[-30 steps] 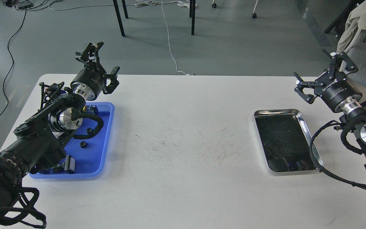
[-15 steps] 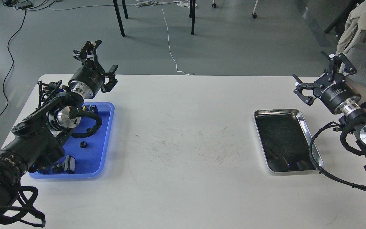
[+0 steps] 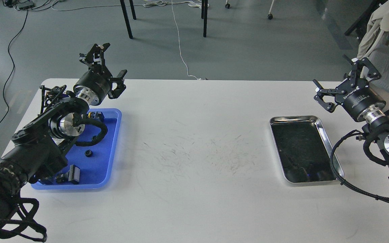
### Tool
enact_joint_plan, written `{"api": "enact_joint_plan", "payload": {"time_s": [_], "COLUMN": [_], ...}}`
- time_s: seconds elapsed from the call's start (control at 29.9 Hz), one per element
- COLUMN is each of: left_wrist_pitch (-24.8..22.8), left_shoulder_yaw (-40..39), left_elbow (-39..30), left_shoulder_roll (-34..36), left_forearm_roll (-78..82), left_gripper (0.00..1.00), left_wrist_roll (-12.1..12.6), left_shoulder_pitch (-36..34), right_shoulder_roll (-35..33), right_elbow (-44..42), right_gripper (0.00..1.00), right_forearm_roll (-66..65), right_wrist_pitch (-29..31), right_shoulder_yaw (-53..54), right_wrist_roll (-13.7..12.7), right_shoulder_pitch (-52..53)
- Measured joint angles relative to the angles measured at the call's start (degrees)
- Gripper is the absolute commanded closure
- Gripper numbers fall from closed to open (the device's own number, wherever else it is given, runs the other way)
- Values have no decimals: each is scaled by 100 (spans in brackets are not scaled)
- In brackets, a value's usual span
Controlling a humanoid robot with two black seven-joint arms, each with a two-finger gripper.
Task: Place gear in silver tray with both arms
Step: 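Lower the left gripper toward a black gear in the blue tray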
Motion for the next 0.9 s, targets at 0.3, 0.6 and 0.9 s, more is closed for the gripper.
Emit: {"api": "enact_joint_plan", "payload": {"time_s": [0.3, 0.6, 0.9], "left_wrist_pitch": [-46, -448, -362], "left_shoulder_yaw": [-4, 69, 159], "left_elbow": [3, -6, -27], "left_shoulder_roll": [38, 190, 222], "left_forearm_roll": [2, 152, 730], "left_gripper": [2, 2, 2], "left_wrist_roll": [-68, -70, -121], "left_shoulder_pitch": [-18, 11, -32], "right_shoulder_roll": [16, 0, -44], "right_elbow": [34, 48, 52], "right_gripper": [1, 1, 1], "right_forearm_roll": [0, 0, 0], "right_wrist_pitch": [12, 14, 14], "right_shoulder_yaw": [8, 42, 4], "right_wrist_roll": [15, 41, 62], "right_shoulder_pitch": [-5, 1, 6]}}
